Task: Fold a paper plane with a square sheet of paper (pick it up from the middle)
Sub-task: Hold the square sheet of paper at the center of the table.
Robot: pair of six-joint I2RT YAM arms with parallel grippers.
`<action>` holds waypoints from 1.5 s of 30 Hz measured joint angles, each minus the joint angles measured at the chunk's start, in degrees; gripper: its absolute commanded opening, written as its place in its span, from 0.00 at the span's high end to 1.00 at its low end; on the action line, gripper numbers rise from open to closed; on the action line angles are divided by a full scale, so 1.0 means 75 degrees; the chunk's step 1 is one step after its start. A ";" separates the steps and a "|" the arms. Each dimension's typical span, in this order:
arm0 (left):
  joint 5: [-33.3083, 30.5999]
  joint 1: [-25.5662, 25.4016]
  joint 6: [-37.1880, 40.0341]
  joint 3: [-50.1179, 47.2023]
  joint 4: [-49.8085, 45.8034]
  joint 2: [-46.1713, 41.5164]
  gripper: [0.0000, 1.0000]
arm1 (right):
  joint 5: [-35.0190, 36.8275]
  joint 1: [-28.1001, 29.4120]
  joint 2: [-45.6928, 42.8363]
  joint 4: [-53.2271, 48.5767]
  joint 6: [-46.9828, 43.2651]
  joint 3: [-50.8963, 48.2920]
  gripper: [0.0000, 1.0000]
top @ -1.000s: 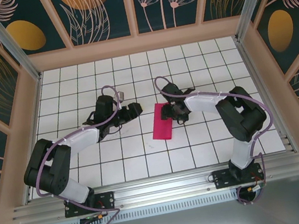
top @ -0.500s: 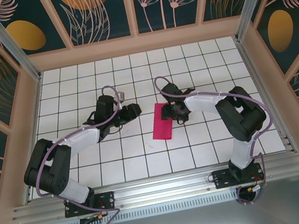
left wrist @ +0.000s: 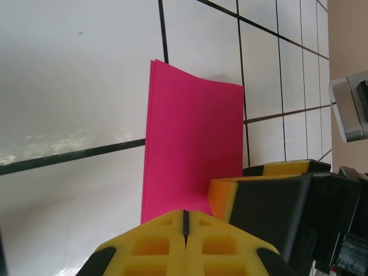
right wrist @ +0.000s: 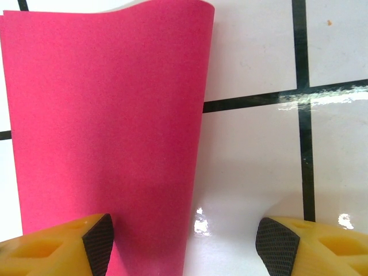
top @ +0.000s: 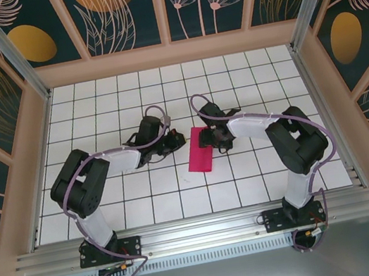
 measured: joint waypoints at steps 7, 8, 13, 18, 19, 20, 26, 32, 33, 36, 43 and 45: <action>-0.0067 -0.0198 -0.0085 0.0391 -0.0108 0.0265 1.00 | -0.0003 0.0000 0.0000 0.0000 0.0000 -0.0003 0.26; -0.0085 -0.0219 -0.0082 0.0449 -0.0178 0.0332 1.00 | -0.0003 0.0000 0.0000 0.0000 0.0000 0.0000 0.26; -0.0198 -0.0286 -0.0079 0.0772 -0.0629 0.0650 1.00 | 0.0000 0.0000 0.0003 0.0000 0.0000 -0.0003 0.26; -0.0277 -0.0364 -0.0050 0.1224 -0.1107 0.0941 1.00 | 0.0000 0.0000 0.0026 0.0003 0.0000 -0.0003 0.26; -0.0321 -0.0391 -0.0032 0.1338 -0.1236 0.1011 1.00 | 0.0000 0.0000 0.0029 0.0003 0.0000 -0.0003 0.26; -0.0382 -0.0428 -0.0009 0.1454 -0.1370 0.1084 1.00 | 0.0000 0.0000 0.0035 0.0003 0.0000 -0.0003 0.27; -0.0609 -0.0551 0.0044 0.1757 -0.1877 0.1294 1.00 | 0.0000 0.0000 0.0044 0.0000 0.0000 -0.0003 0.26; -0.0717 -0.0560 0.0073 0.1821 -0.2113 0.1408 1.00 | 0.0000 0.0000 0.0050 0.0000 -0.0003 0.0000 0.26; -0.0720 -0.0560 0.0076 0.1830 -0.2122 0.1411 1.00 | 0.0000 0.0000 0.0050 0.0000 0.0000 0.0000 0.26; -0.0714 -0.0560 0.0099 0.1918 -0.2165 0.1480 1.00 | 0.0000 0.0000 0.0050 0.0000 0.0000 0.0000 0.26; -0.0743 -0.0560 0.0099 0.1932 -0.2168 0.1498 1.00 | -0.0020 0.0000 0.0055 -0.0038 0.0000 0.0047 0.26; -0.0746 -0.0560 0.0099 0.1915 -0.2157 0.1495 1.00 | -0.0029 0.0000 0.0055 -0.0073 0.0000 0.0082 0.25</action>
